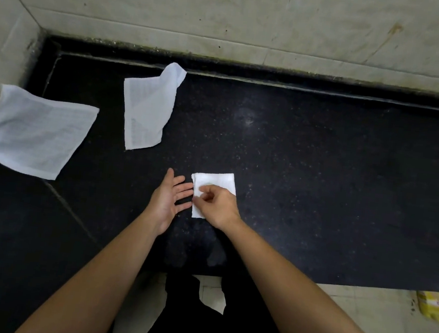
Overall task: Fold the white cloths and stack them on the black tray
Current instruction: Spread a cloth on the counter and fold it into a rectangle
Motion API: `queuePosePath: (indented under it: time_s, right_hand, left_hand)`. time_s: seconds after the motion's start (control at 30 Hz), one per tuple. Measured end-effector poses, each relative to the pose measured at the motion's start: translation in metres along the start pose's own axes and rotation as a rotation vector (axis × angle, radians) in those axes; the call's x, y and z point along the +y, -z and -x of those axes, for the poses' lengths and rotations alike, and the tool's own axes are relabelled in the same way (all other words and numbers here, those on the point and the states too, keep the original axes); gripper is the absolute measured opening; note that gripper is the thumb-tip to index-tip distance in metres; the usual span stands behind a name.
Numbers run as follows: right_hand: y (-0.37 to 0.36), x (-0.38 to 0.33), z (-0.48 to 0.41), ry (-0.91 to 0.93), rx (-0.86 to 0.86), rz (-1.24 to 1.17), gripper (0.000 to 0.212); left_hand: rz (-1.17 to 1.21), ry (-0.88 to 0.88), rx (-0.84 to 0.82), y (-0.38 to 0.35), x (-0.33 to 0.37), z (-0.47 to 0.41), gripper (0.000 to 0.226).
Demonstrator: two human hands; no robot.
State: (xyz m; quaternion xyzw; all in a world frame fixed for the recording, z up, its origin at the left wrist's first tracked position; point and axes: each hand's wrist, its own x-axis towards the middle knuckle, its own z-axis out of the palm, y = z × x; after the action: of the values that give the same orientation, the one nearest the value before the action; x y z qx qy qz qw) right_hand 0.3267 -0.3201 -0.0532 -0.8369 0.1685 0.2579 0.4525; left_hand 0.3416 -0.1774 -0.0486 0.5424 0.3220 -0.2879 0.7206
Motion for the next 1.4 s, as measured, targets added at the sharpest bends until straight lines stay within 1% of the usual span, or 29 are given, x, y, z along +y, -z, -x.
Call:
queuePosePath:
  time_s: [0.07, 0.13, 0.17, 0.2, 0.23, 0.3, 0.33, 0.37, 0.4, 0.47, 0.53, 0.6, 0.73, 0.87, 0.93, 0.97, 1.03, 1.1, 1.2, 1.3, 1.4]
  right_hand:
    - [0.005, 0.005, 0.002, 0.003, -0.03, -0.083, 0.04]
    - [0.015, 0.015, 0.007, 0.019, 0.012, -0.169, 0.033]
    - [0.021, 0.021, 0.012, 0.054, 0.054, -0.198, 0.027]
    - [0.028, 0.028, 0.016, 0.113, 0.114, -0.172, 0.025]
    - [0.034, 0.036, 0.02, 0.194, 0.186, -0.076, 0.025]
    - [0.048, 0.05, 0.025, 0.389, 0.312, 0.252, 0.033]
    - [0.052, 0.055, 0.024, 0.474, 0.34, 0.418, 0.039]
    - [0.053, 0.057, 0.022, 0.527, 0.32, 0.553, 0.046]
    - [0.053, 0.056, 0.018, 0.547, 0.263, 0.661, 0.052]
    - [0.05, 0.055, 0.007, 0.529, 0.132, 0.847, 0.061]
    - [0.049, 0.057, -0.005, 0.529, 0.058, 1.012, 0.069]
    - [0.052, 0.063, -0.013, 0.504, 0.015, 1.101, 0.075]
    - [0.052, 0.073, -0.02, 0.457, -0.002, 1.086, 0.079]
    - [0.048, 0.07, -0.024, 0.438, -0.069, 1.066, 0.079]
    - [0.05, 0.069, -0.019, 0.443, -0.06, 0.985, 0.079]
    - [0.05, 0.068, -0.014, 0.431, -0.019, 0.898, 0.078]
    - [0.047, 0.068, 0.0, 0.355, 0.124, 0.672, 0.074]
    - [0.039, 0.069, 0.014, 0.262, 0.267, 0.549, 0.069]
    - [0.029, 0.07, 0.023, 0.219, 0.364, 0.58, 0.056]
    - [0.028, 0.064, 0.024, 0.208, 0.362, 0.56, 0.038]
    - [0.029, 0.052, 0.023, 0.103, 0.292, 0.426, 0.019]
  left_hand:
    - [0.008, -0.006, -0.009, 0.001, 0.001, 0.0, 0.065]
    - [-0.028, -0.022, 0.003, -0.001, 0.002, 0.001, 0.062]
    - [-0.095, -0.055, 0.033, -0.003, 0.002, 0.002, 0.058]
    - [-0.215, -0.126, 0.081, -0.004, 0.0, 0.003, 0.053]
    - [-0.402, -0.245, 0.136, -0.003, -0.003, 0.004, 0.048]
    - [-0.908, -0.574, 0.198, 0.001, -0.011, 0.004, 0.044]
    - [-1.153, -0.731, 0.179, 0.003, -0.015, 0.002, 0.046]
    - [-1.366, -0.843, 0.133, 0.004, -0.018, -0.001, 0.049]
    - [-1.551, -0.905, 0.075, 0.005, -0.021, -0.005, 0.052]
    - [-1.828, -0.909, -0.018, 0.006, -0.024, -0.014, 0.061]
    - [-1.953, -0.869, -0.046, 0.011, -0.024, -0.023, 0.07]
    - [-1.988, -0.888, -0.043, 0.019, -0.025, -0.027, 0.072]
    - [-1.991, -0.9, -0.047, 0.023, -0.034, -0.033, 0.07]
    - [-1.986, -0.808, -0.049, 0.025, -0.039, -0.035, 0.07]
    - [-1.948, -0.779, -0.065, 0.023, -0.036, -0.032, 0.071]
    - [-1.908, -0.77, -0.069, 0.02, -0.034, -0.029, 0.072]
    - [-1.784, -0.763, -0.029, 0.013, -0.032, -0.021, 0.072]
    - [-1.672, -0.746, 0.072, 0.012, -0.034, -0.01, 0.07]
    - [-1.54, -0.71, 0.209, 0.011, -0.044, 0.009, 0.064]
    - [-1.466, -0.626, 0.287, 0.008, -0.053, 0.025, 0.056]
    - [-1.375, -0.534, 0.312, 0.008, -0.053, 0.032, 0.058]
